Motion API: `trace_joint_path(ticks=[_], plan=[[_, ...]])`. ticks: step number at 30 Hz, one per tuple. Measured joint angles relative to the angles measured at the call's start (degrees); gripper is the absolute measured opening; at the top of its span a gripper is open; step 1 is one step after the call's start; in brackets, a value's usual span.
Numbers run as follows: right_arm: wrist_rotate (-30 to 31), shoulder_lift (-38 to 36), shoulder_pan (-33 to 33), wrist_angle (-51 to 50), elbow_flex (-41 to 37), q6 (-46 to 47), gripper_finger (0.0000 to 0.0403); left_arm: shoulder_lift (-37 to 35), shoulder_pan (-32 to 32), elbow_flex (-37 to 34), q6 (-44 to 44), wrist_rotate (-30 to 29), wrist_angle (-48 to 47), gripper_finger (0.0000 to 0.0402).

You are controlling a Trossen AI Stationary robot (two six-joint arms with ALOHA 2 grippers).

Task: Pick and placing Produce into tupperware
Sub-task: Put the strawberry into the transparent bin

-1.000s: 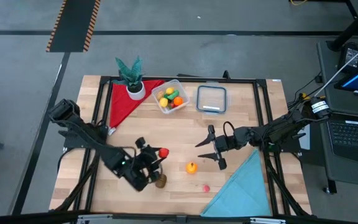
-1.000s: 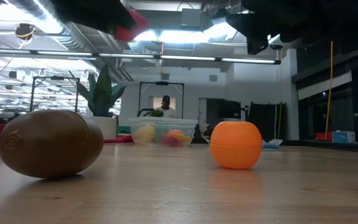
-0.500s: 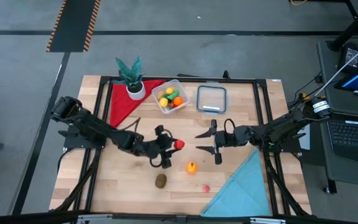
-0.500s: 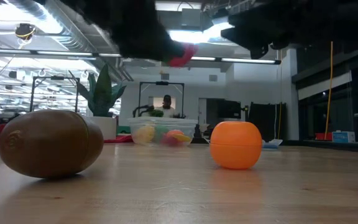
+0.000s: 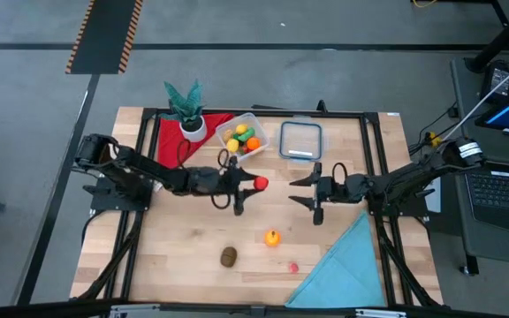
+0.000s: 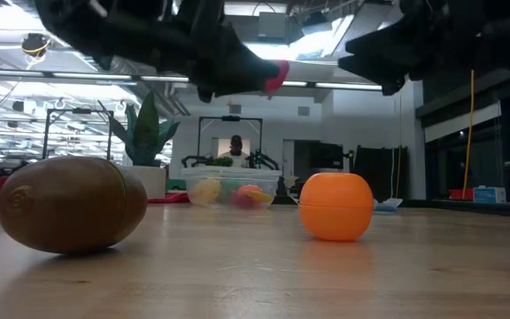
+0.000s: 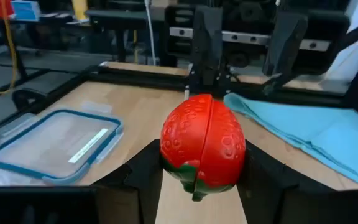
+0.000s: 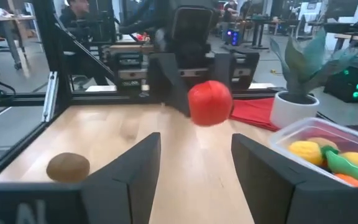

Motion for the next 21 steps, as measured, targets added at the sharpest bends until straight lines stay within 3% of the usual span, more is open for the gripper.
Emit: trace_joint_path(ticks=[4, 9, 17, 21], plan=[[0.14, -0.99, -0.29, -0.25, -1.42, -0.01, 0.02, 0.0, 4.07, -3.08, 0.02, 4.93, 6.38, 0.0161], [0.4, -1.06, -2.44, -0.09, -1.91, 1.54, 0.02, 0.0, 7.75, -4.95, 0.02, 5.79, 8.23, 0.0161], [12.57, -1.06, -6.18, -0.05, -1.89, 1.35, 0.02, 0.0, 13.52, -4.98, 3.04, -0.16, 7.28, 0.0161], [14.27, -1.06, -8.49, -0.05, -1.9, -0.19, 0.02, 0.0, 16.28, -5.0, 3.71, -2.62, 7.17, 0.0161]])
